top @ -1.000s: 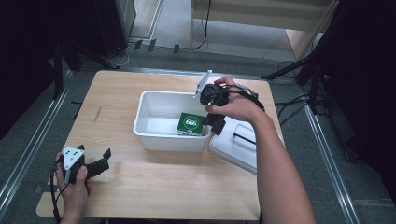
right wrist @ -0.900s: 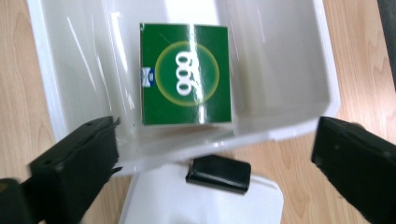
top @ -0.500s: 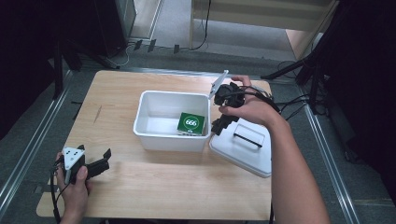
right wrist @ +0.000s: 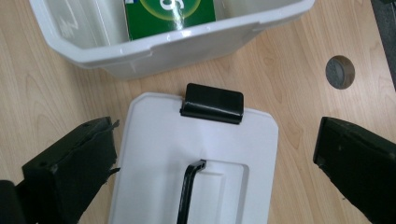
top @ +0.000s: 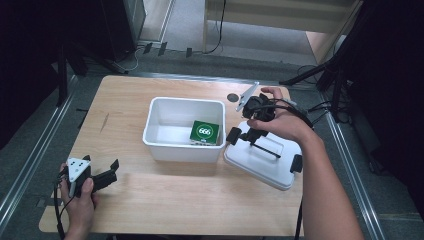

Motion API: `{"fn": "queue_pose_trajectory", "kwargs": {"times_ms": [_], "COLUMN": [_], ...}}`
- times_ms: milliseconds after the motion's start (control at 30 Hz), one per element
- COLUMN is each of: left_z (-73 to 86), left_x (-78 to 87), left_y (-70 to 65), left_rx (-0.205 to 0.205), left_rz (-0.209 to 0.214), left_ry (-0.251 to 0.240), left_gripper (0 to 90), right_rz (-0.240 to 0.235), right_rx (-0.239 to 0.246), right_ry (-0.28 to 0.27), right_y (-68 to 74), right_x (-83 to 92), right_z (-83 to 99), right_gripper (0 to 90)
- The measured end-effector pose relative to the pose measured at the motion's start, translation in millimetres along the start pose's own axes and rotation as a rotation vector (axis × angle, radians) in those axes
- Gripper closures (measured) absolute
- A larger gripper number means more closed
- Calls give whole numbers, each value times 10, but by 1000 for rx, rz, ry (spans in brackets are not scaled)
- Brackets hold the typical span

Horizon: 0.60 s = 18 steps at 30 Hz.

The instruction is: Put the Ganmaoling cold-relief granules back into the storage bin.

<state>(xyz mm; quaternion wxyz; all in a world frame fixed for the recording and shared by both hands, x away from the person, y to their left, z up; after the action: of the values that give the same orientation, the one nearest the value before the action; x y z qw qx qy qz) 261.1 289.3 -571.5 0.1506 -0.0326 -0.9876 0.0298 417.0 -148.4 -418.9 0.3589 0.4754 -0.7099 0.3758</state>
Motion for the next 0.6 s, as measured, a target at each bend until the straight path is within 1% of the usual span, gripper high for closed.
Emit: {"fn": "queue_pose_trajectory", "kwargs": {"times_ms": [367, 600], "left_z": [0, 1], "left_x": [2, 1], "left_y": [1, 2], "left_rx": [0, 0], "left_rz": [-2, -2], "left_ry": [-2, -2], "left_gripper": [55, 55], "right_rz": [9, 16], "right_rx": [-13, -41], "right_ry": [10, 26], "right_y": [27, 26], "right_x": [32, 13], "right_z": [188, 384], "right_gripper": [0, 0]}}
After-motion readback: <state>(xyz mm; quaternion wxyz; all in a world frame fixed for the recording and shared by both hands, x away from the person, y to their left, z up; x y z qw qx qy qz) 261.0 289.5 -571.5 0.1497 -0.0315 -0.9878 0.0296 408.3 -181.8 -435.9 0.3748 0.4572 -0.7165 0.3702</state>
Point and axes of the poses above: each handheld gripper's, and its own axes: x roughly backward along the jaws, z roughly out of its underside, y roughly to its left, the point moved 5 cm from there along -x, roughly forward along the jaws, and after that the axes turned 8 degrees about -y, right-handed, at the moved point
